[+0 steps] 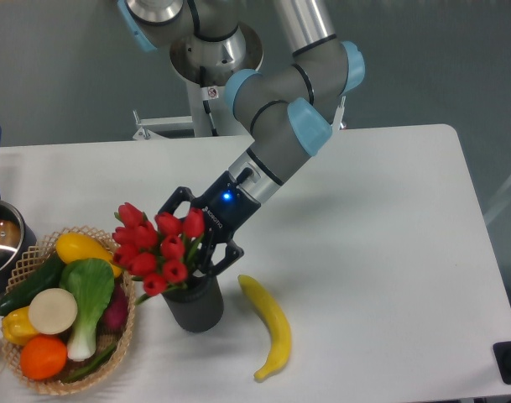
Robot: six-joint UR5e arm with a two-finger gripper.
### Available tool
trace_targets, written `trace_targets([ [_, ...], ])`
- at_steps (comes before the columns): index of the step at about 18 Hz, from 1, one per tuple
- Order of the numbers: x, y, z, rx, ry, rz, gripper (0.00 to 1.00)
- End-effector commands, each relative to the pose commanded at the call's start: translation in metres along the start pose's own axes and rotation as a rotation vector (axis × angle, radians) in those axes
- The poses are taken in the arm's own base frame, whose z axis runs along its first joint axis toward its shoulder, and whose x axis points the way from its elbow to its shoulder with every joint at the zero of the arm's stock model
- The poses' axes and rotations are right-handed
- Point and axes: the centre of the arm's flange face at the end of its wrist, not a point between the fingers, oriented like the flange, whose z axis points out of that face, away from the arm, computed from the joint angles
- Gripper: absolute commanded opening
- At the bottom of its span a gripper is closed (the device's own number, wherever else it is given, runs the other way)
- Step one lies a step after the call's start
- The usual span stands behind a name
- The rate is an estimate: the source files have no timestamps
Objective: Pick up the flowers from the vase
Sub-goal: 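Close the gripper around the tulip stems above the vase rim, then lift the gripped tulips up out of the vase and away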
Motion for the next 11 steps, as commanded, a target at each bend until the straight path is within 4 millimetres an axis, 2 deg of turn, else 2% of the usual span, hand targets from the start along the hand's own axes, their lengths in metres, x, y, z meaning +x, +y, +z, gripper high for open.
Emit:
trace_targets([
  [6, -0.001, -0.010, -0.016, 0.013, -0.026, 0.004, 0.00],
  [11, 0.014, -0.041, -0.032, 0.065, -0.029, -0.025, 0.00],
])
